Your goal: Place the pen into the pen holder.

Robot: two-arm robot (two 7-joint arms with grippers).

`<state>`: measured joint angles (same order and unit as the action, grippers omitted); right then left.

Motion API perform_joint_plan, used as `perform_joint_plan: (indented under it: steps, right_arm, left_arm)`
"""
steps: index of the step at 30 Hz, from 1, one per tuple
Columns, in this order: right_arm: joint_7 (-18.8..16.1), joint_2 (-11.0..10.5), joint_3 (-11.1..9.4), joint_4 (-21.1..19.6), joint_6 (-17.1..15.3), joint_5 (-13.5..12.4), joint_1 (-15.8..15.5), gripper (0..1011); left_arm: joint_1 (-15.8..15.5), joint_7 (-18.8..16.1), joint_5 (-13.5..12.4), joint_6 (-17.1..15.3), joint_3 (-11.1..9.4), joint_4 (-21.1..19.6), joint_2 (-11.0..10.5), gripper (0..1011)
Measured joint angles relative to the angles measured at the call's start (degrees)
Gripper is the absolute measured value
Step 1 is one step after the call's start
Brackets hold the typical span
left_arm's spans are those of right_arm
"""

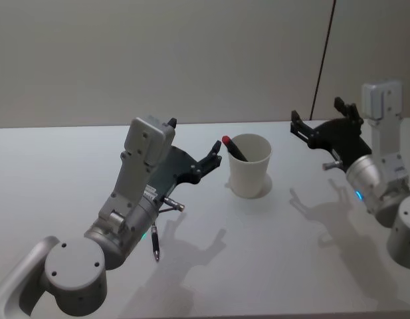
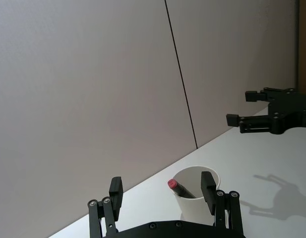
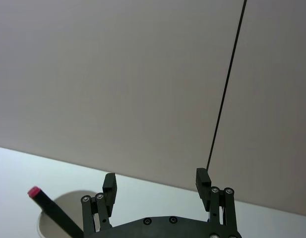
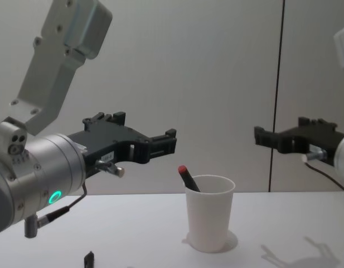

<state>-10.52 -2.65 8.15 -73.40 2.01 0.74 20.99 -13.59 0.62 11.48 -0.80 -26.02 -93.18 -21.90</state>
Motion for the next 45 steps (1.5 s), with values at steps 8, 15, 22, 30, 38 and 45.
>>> perform_joint_plan:
  steps: [8, 15, 22, 30, 38, 45]
  right_arm:
    - [-0.4, -1.4, -0.6, -4.8, -5.0, 0.4, -3.3, 1001]
    - [-0.9, -2.7, -1.1, -8.1, -9.2, 1.3, -5.7, 1001]
    - [-1.5, -3.7, -1.5, -9.9, -11.7, 2.1, -7.3, 1001]
    - [-1.9, -4.3, -1.8, -11.1, -13.4, 2.6, -8.3, 1001]
    - [-2.0, -4.6, -1.9, -11.7, -14.2, 2.8, -8.7, 1001]
    - [-2.1, -4.8, -1.9, -12.0, -14.6, 2.9, -9.0, 1001]
  left_arm:
    - [0.0, 0.0, 0.0, 0.0, 0.0, 0.0, 0.0, 1000]
    - [0.0, 0.0, 0.0, 0.0, 0.0, 0.0, 0.0, 1000]
    - [0.0, 0.0, 0.0, 0.0, 0.0, 0.0, 0.0, 1000]
    - [0.0, 0.0, 0.0, 0.0, 0.0, 0.0, 0.0, 1000]
    - [0.1, 0.1, 0.0, -0.9, 0.1, -0.1, 0.0, 1000]
    - [0.4, 0.1, 1.0, -4.7, 0.2, -1.1, -0.1, 1000]
